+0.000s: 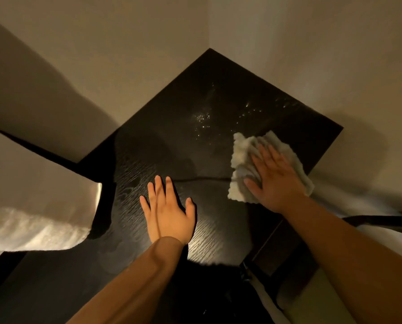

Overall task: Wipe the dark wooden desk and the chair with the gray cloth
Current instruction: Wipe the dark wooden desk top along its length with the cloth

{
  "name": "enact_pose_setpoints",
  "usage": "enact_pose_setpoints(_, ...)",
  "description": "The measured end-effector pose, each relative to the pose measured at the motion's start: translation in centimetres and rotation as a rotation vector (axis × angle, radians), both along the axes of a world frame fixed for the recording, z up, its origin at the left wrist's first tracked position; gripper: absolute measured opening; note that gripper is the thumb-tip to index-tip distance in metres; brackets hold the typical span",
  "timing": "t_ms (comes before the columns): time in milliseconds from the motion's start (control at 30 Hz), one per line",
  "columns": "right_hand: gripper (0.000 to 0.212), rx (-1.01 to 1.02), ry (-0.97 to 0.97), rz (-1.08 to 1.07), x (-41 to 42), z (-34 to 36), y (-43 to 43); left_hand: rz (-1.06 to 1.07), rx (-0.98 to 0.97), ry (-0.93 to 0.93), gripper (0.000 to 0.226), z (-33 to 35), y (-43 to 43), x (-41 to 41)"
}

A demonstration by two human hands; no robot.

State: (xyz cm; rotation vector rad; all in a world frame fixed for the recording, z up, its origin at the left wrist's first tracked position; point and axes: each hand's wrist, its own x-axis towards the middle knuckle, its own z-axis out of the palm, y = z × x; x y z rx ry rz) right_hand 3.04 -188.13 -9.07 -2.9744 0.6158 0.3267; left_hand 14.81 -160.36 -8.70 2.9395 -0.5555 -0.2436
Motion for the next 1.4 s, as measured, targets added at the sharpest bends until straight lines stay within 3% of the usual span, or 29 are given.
enact_pose_setpoints(67,0.081,0.02,0.005,-0.08,0.5,0.5,1.3,-0.001,-0.006,0.001,0.083,-0.1,0.1,0.1)
enact_pose_setpoints(233,0.072,0.09,-0.018,0.139,-1.8,0.0,11.9,-0.018,-0.011,0.018,0.083,0.0,0.4,0.1)
enact_pose_setpoints(300,0.071,0.148,0.013,0.204,-2.0,0.6,12.0,-0.03,0.0,0.023,0.084,0.0,0.5,0.1)
enact_pose_setpoints(433,0.08,0.076,0.135,0.372,0.1,1.9,6.9,-0.045,0.024,0.039,0.084,0.2,0.6,0.2)
enact_pose_setpoints(633,0.087,-0.003,0.128,0.07,5.8,2.2,2.5,-0.04,0.054,0.034,0.084,-0.1,0.3,0.4)
enact_pose_setpoints(800,0.072,0.192,-0.059,0.351,1.2,2.1,10.8,-0.018,0.021,0.051,0.083,0.4,0.6,0.0)
enact_pose_setpoints(900,0.073,0.265,0.035,0.474,1.7,2.5,9.3,-0.002,0.013,0.035,0.083,0.4,0.2,0.1)
enact_pose_setpoints(967,0.073,0.199,0.064,0.526,3.6,2.2,6.6,0.003,0.029,0.028,0.082,0.4,0.2,0.1)
enact_pose_setpoints(1067,0.08,-0.007,0.101,0.383,7.8,1.5,2.3,0.012,0.032,0.02,0.081,0.7,-0.1,0.0)
enact_pose_setpoints(1167,0.085,0.012,0.079,0.2,10.4,1.1,1.6,0.02,0.017,0.011,0.08,0.5,-0.2,0.3)
enact_pose_setpoints(1267,0.084,0.144,0.064,0.367,8.1,1.7,5.1,-0.004,0.047,0.021,0.081,0.4,0.3,0.1)
enact_pose_setpoints(1333,0.066,0.17,-0.067,0.483,4.1,1.5,8.3,-0.009,0.03,0.014,0.083,0.5,0.4,0.0)
enact_pose_setpoints(1400,0.06,0.216,-0.023,0.597,2.3,1.5,8.5,-0.009,0.013,0.006,0.084,0.4,0.2,0.0)
